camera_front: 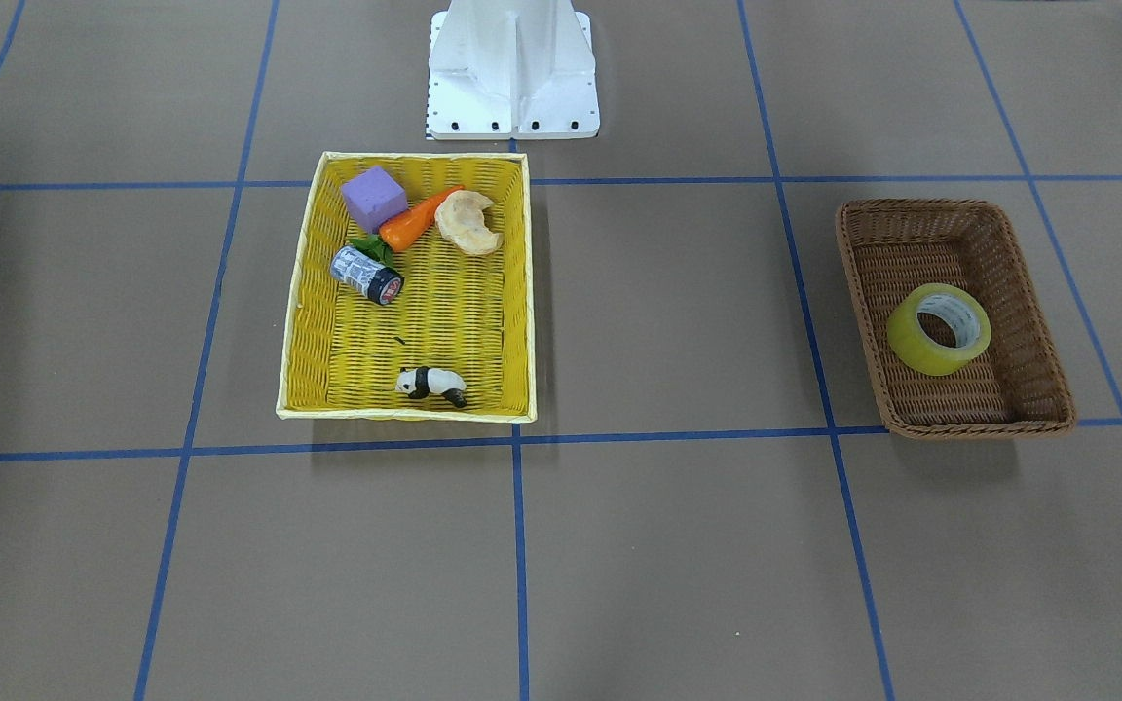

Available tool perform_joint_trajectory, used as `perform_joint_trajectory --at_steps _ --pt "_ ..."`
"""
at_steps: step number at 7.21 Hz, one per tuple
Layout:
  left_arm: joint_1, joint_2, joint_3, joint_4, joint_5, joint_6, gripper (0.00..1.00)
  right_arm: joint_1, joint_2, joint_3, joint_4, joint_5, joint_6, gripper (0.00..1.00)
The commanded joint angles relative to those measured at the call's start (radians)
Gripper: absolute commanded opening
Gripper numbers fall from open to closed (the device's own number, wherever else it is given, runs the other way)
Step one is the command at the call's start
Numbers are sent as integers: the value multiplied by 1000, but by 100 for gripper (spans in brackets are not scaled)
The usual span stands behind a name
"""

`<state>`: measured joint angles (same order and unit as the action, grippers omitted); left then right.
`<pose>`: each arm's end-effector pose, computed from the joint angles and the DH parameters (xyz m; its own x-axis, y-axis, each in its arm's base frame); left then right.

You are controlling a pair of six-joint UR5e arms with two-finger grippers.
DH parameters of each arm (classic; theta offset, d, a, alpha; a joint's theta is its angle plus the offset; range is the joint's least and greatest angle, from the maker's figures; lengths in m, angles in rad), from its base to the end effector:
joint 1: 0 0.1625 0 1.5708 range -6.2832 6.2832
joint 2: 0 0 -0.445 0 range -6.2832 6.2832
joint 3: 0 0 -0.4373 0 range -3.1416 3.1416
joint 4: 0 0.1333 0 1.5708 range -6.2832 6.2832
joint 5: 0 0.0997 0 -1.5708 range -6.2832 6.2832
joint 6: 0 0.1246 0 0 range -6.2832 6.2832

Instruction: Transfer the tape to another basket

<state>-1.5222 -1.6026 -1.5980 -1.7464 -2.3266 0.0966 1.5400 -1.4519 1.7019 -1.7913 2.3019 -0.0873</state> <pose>-0.0202 -0.5704 0.6465 0.7112 0.2874 -0.6415 -0.1164 0.9482 0.2957 0.0323 -0.5801 0.5859 0.7380 -0.1296 0.6623 0.0955 0.9916 0.0876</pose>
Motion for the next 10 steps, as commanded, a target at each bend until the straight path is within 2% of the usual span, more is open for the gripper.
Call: perform_joint_trajectory --at_steps 1,7,9,10 --pt "-1 -16 39 2 1 -1 99 0 -14 4 4 1 0 100" --pt "-1 -3 41 10 -10 -8 99 -3 -12 7 6 13 4 100" --pt "-1 -17 8 141 -32 -29 99 -3 -15 2 6 14 1 100" --pt "-1 -13 -8 149 -39 -35 99 -3 -13 7 6 20 3 100"
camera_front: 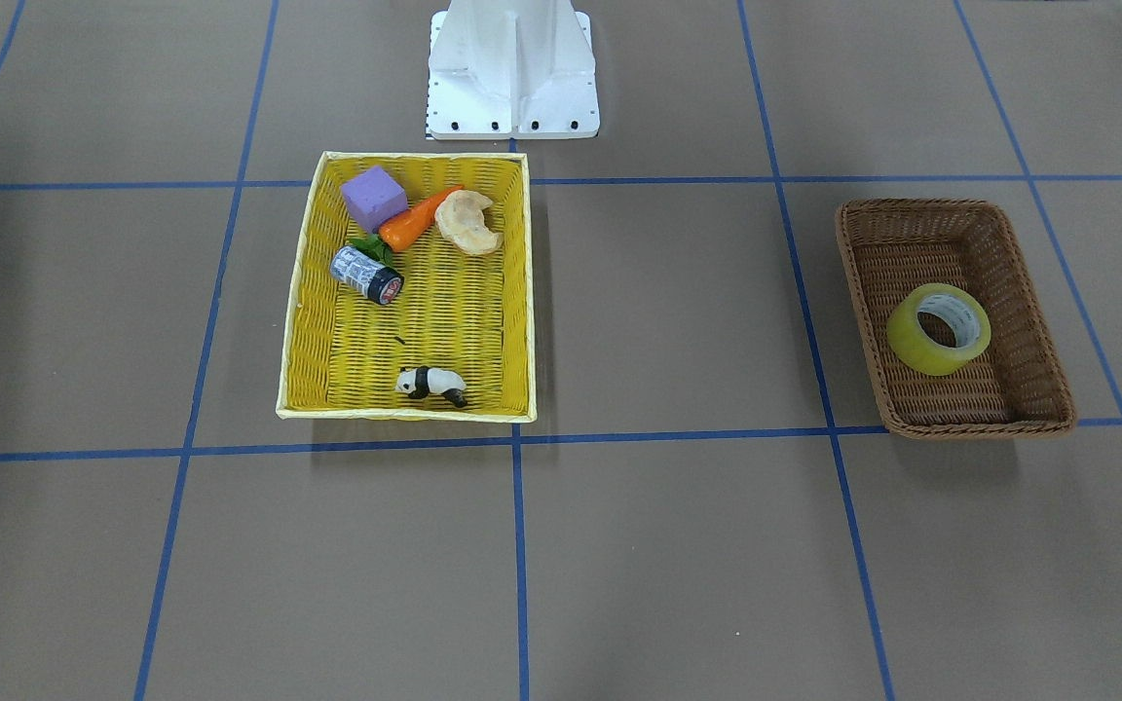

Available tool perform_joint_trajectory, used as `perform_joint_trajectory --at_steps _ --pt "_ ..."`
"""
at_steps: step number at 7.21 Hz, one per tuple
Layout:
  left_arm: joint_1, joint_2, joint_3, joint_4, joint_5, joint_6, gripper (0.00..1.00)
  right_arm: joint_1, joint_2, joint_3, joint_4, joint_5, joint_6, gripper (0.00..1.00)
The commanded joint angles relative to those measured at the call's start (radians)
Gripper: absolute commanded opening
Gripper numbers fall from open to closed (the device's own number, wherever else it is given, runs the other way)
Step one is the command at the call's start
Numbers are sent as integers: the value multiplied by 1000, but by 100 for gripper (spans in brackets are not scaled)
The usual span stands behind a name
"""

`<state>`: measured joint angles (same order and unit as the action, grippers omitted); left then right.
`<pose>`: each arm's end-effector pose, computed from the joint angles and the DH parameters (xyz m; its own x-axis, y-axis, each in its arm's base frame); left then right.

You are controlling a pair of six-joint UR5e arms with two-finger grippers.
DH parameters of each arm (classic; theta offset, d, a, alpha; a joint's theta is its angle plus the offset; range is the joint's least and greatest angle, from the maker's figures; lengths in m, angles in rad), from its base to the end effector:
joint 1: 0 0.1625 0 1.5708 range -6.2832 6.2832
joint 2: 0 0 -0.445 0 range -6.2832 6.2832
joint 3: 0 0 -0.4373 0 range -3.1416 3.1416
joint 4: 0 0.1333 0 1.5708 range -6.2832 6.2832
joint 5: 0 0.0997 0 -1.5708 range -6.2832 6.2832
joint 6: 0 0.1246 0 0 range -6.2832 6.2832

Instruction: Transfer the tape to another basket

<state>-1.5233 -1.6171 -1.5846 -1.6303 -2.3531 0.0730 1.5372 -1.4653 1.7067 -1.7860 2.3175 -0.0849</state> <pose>-0.0185 -0.5682 0.6566 0.6992 0.1897 -0.6893 -0.0984 0.9805 0.1701 0.0294 -0.5749 0.5893 0.7274 -0.1270 0.6743 0.0956 0.9919 0.0837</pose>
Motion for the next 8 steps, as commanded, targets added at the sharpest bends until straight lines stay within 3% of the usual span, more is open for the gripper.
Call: perform_joint_trajectory --at_steps 1,8 --pt "0 9 -26 32 -8 -10 99 0 0 2 0 5 -1 100" --pt "0 14 -69 6 -17 -15 99 -3 10 2 2 2 -1 100"
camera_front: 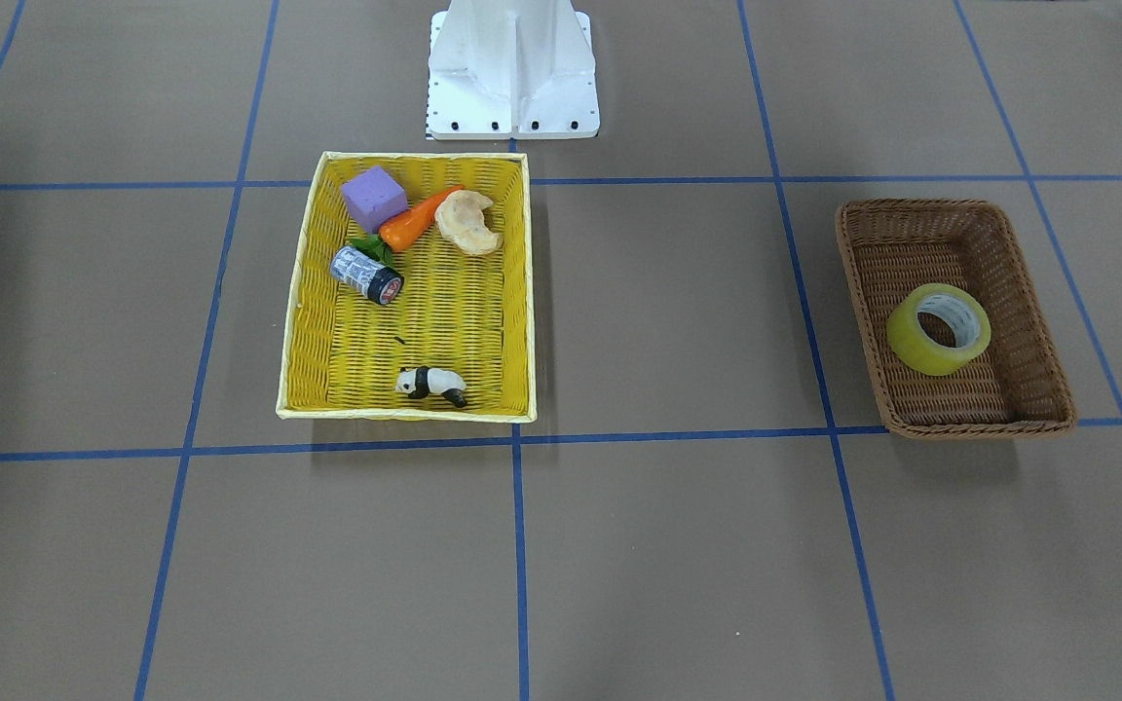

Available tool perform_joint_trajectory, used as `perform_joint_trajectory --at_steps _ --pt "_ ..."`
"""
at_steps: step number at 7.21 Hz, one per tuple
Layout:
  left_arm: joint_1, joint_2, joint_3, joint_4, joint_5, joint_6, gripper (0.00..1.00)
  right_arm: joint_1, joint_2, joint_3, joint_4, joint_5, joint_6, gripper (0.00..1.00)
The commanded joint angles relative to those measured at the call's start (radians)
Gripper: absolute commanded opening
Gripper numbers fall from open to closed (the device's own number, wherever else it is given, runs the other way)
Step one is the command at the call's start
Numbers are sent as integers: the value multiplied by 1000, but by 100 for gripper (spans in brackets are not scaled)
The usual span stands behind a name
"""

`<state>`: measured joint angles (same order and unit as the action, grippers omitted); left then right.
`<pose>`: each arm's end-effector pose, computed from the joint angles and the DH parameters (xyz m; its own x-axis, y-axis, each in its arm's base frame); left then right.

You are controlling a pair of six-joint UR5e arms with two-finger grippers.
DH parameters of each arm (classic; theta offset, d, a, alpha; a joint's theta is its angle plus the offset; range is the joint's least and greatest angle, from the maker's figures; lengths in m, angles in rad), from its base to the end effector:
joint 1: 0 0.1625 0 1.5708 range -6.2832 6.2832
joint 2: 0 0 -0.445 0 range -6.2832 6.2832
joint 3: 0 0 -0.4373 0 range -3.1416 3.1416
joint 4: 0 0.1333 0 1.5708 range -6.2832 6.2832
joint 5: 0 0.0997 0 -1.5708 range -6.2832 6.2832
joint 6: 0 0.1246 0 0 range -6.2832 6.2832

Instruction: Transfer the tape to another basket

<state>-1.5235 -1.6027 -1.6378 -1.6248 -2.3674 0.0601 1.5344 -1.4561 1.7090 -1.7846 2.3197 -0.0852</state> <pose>-0.0176 -0.5626 0.6350 0.6892 0.2009 -0.6962 -0.0883 0.9769 0.1945 0.0274 -0.5789 0.5825 0.7252 -0.1380 0.6745 0.0984 0.9904 0.0968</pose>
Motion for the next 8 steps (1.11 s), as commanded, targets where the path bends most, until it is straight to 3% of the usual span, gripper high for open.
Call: perform_joint_trajectory --at_steps 1,3,7,8 --pt "3 -14 -17 -4 -3 -3 99 0 0 0 11 -2 1 100" --pt "2 13 -80 -13 -1 -34 99 -29 -1 -9 14 -6 8 100" --pt "2 10 -1 -21 2 -33 99 -46 0 -14 14 -2 16 100" --pt "0 15 -22 -26 1 -33 99 -46 0 -8 19 0 18 100"
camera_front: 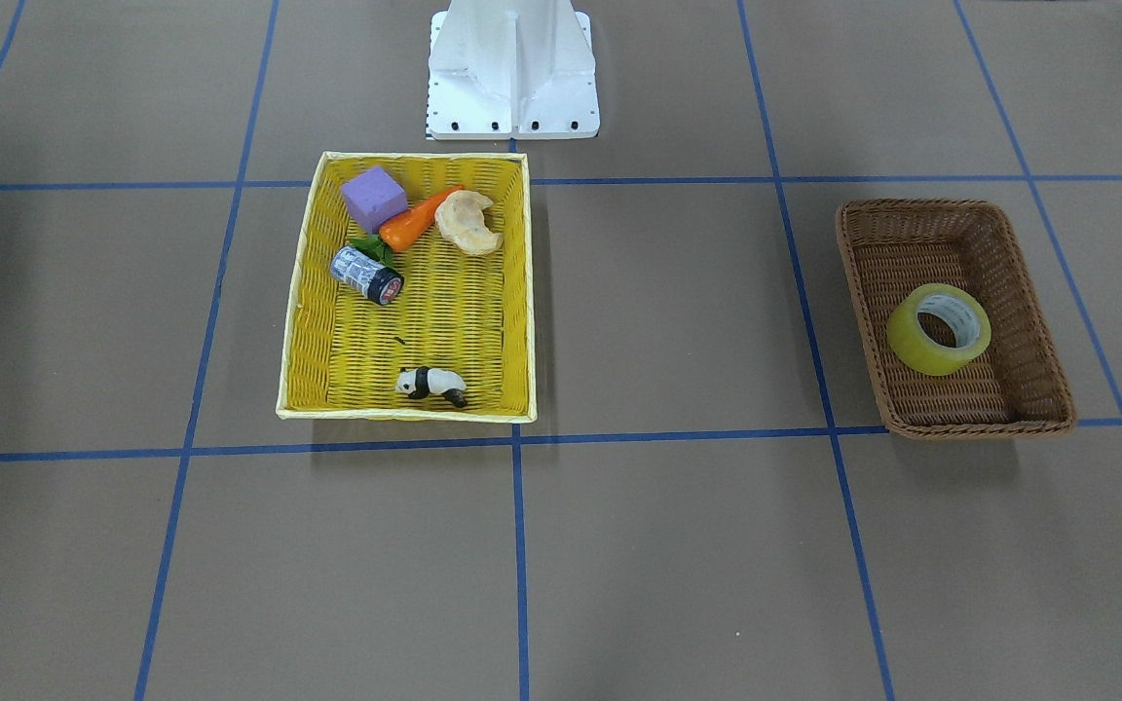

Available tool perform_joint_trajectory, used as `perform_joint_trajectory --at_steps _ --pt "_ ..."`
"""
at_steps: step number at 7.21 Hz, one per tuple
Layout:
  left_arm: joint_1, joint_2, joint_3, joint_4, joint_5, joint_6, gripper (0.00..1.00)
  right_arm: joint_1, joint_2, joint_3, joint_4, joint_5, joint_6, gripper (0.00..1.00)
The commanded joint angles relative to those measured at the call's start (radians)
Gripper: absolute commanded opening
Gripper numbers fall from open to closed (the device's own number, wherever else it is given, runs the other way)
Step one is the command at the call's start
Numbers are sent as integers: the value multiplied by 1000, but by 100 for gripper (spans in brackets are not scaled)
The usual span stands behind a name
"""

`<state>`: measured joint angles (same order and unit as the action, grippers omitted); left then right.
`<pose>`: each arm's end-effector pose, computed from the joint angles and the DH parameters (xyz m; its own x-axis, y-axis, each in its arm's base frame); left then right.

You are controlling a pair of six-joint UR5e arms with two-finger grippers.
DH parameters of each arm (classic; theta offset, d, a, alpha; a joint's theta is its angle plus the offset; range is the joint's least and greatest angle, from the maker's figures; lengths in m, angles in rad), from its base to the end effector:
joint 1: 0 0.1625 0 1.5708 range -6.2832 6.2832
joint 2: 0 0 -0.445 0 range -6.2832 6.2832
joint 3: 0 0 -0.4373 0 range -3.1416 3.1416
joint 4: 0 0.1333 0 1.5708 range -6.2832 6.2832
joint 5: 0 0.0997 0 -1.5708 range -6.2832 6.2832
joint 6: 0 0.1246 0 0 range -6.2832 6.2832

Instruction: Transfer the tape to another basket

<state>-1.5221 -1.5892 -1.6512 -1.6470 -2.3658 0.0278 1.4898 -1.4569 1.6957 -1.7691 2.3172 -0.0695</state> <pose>-0.0172 -0.5582 0.6328 0.6918 0.1855 -0.6978 -0.0672 0.9788 0.1936 0.0017 -0.5808 0.5885 0.7221 -0.1557 0.6740 0.1313 0.9875 0.0875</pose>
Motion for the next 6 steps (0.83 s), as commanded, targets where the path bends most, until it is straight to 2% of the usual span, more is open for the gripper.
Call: perform_joint_trajectory --at_steps 1,3,6 --pt "-1 5 -6 -5 6 3 99 -2 1 4 6 2 2 100" --pt "-1 43 -45 -7 8 6 99 0 -3 4 16 5 -7 100" --pt "0 44 -42 -7 5 9 99 0 -10 13 17 24 -1 100"
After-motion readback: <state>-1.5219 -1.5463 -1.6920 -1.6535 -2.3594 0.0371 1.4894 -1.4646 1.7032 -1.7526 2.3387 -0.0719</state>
